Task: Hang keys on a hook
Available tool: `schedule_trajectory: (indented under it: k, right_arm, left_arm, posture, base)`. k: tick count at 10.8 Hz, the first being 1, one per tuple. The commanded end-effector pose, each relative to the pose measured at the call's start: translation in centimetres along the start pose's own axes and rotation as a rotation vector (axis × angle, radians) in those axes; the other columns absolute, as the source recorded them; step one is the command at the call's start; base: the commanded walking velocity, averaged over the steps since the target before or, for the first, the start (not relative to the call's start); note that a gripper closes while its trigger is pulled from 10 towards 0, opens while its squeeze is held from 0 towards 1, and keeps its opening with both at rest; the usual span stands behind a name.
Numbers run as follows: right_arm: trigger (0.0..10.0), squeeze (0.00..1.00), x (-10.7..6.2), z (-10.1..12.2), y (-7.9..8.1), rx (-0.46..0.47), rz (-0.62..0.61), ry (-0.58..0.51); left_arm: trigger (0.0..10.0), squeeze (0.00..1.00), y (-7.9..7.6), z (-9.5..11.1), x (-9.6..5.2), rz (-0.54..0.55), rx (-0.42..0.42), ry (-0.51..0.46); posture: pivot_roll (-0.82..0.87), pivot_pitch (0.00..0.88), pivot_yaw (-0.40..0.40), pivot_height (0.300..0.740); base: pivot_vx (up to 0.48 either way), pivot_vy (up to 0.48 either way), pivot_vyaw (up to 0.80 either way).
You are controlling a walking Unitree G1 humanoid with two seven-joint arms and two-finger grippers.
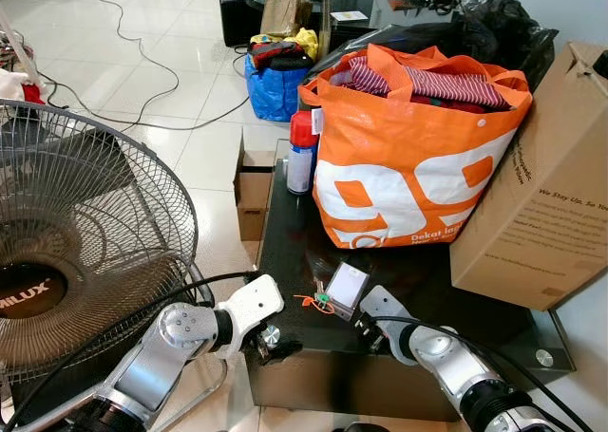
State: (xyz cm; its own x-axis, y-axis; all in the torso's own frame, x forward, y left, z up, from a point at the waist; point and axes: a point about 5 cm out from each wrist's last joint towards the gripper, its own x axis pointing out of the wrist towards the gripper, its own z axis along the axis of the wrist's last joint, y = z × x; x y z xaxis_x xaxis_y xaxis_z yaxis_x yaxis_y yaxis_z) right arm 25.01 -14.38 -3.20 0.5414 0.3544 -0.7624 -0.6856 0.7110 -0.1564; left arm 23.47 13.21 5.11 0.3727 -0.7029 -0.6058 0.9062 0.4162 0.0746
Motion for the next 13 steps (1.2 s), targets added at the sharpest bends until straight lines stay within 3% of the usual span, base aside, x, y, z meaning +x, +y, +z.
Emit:
schedule_trajectory:
  k: [1, 13]
  right_arm:
    - [0.0, 0.0, -0.11, -0.82, -0.24, 0.024, -0.004, 0.038]
    - [0.0, 0.0, -0.34, -0.9, -0.52, 0.05, -0.034, -0.015]
  left_arm:
    - [10.0, 0.0, 0.19, 0.14, 0.09, 0.004, 0.006, 0.0]
    - [10.0, 0.0, 0.09, 0.33, 0.32, 0.001, 0.01, -0.006]
  posture:
    - [-0.12, 0.0, -0.061, 0.74]
    - [-0.13, 0.0, -0.062, 0.74]
  base:
    - [0.0, 0.0, 0.0]
    - [0.0, 0.0, 0.0]
